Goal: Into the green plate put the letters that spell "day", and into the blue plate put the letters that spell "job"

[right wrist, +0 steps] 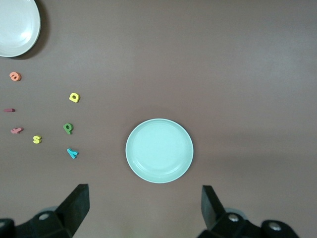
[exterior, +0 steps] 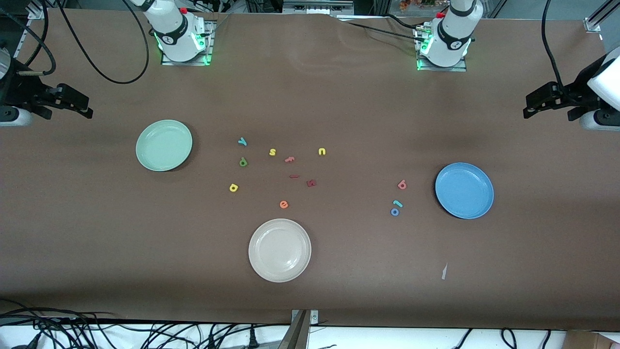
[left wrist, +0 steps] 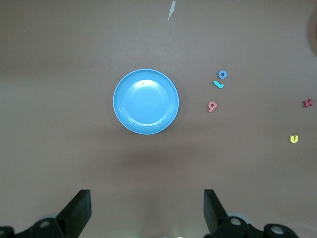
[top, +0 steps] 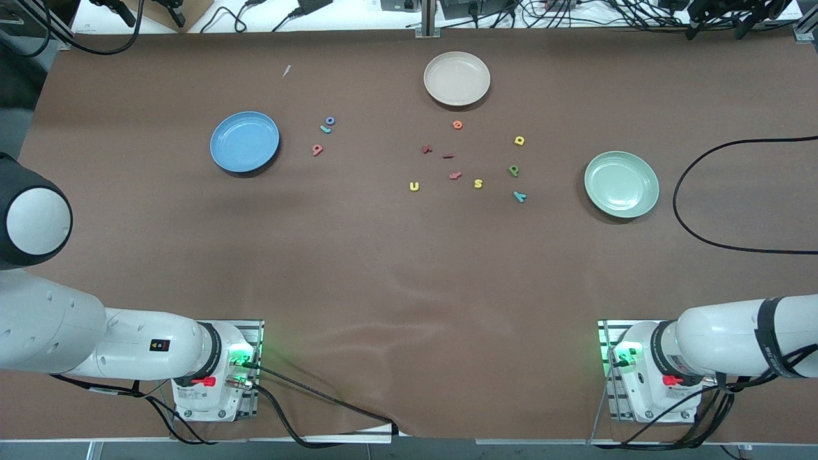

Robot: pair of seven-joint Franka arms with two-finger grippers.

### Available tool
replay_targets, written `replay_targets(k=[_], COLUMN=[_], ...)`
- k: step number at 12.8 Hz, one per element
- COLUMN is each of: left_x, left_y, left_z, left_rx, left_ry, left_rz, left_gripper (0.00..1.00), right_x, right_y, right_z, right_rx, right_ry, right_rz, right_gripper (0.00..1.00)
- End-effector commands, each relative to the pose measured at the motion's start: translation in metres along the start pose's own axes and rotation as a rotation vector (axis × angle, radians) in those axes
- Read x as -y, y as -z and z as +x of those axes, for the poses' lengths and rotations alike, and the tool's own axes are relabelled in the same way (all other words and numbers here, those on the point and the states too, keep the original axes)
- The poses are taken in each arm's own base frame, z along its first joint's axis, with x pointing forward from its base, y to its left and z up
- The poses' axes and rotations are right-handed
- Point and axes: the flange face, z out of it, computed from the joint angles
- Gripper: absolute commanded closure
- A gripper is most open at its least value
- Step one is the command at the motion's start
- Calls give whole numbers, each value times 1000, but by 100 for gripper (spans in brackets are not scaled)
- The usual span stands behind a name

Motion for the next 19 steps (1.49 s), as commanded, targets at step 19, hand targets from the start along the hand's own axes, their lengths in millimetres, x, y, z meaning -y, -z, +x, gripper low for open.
replay_targets(k=[19], left_x=[1], left_y=[5], left_z=[-6], left_rx=[-19], left_ry=[-2], left_rz=[-1], left_gripper=[0], right_x=[-5], right_y=[3], right_z=[1], right_rx=[6], right_ry=[13], right_rz=[22], right_gripper=[0])
